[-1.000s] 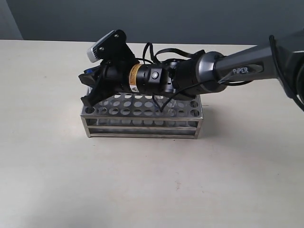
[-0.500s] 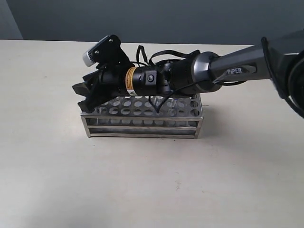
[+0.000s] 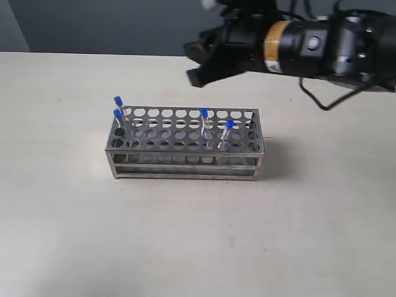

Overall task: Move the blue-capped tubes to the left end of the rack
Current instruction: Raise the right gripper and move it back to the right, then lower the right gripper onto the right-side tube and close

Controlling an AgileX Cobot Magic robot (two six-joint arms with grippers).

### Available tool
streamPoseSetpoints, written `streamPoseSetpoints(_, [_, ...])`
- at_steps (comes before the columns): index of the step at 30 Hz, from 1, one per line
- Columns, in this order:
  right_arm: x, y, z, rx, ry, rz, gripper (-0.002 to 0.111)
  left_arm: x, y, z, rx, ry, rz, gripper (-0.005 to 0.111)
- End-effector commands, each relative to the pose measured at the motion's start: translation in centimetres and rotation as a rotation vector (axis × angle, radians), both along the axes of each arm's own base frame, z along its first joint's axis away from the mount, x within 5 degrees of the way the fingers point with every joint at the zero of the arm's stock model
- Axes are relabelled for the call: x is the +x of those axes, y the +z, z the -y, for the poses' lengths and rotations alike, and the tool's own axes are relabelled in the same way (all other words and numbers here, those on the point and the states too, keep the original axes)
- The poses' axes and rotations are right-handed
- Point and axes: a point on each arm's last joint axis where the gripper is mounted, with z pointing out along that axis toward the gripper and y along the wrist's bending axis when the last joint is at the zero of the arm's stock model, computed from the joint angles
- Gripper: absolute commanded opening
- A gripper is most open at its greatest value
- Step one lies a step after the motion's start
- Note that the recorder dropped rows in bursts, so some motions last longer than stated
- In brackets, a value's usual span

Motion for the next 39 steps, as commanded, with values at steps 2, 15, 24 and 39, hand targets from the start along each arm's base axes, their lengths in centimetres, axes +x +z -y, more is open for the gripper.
streamPoseSetpoints(2, [-1.4,-1.8,5.8,0.136,-0.099,-0.040,0.036,0.0,0.2,0.0,0.000,-0.004,0.014,0.001])
streamPoseSetpoints(15, [-2.8,-5.4,7.0,0.148,-0.148,-0.016,0.036,0.0,0.2,0.0,0.000,-0.004,0.014,0.001])
streamPoseSetpoints(24, [-2.8,-5.4,7.0,0.145,-0.147,-0.017,0.036,0.0,0.2,0.0,0.000,-0.004,0.014,0.001])
streamPoseSetpoints(39, [-2.6,-7.9,6.3,0.102,-0.087,-0.071,0.036,0.0,0.2,0.0,0.000,-0.004,0.014,0.001])
